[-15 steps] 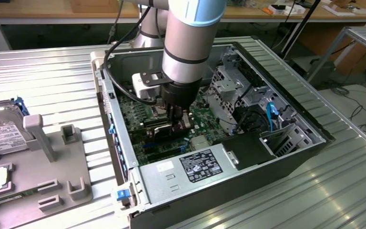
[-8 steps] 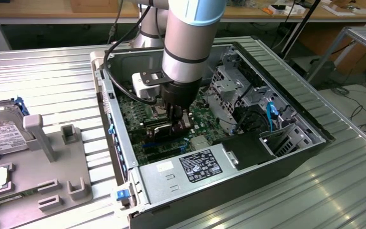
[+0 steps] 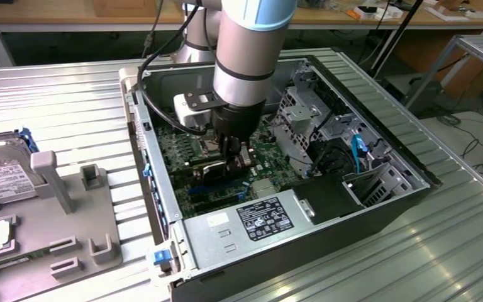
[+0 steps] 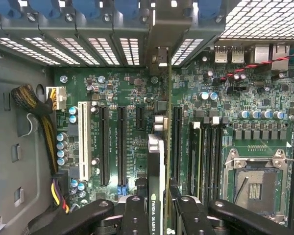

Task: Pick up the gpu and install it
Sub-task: 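Insert the gpu into the slot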

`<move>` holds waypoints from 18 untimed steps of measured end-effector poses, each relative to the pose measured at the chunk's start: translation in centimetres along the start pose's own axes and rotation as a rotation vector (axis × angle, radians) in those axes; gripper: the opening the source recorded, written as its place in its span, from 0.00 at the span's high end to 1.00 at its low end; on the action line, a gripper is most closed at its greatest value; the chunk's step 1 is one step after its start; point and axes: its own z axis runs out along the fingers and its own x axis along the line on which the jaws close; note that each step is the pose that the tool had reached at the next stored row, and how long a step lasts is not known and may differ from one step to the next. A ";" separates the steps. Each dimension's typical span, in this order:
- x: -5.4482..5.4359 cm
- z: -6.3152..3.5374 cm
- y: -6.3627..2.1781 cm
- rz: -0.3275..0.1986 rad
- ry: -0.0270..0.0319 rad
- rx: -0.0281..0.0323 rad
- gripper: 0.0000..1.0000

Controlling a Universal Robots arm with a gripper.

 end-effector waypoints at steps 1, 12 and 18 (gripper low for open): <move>0.0 0.00 0.00 0.000 0.0000 0.0000 0.73; 0.0 0.26 0.06 -0.002 -0.0002 0.0002 0.73; -0.3 0.25 0.12 -0.002 0.0000 -0.0001 0.73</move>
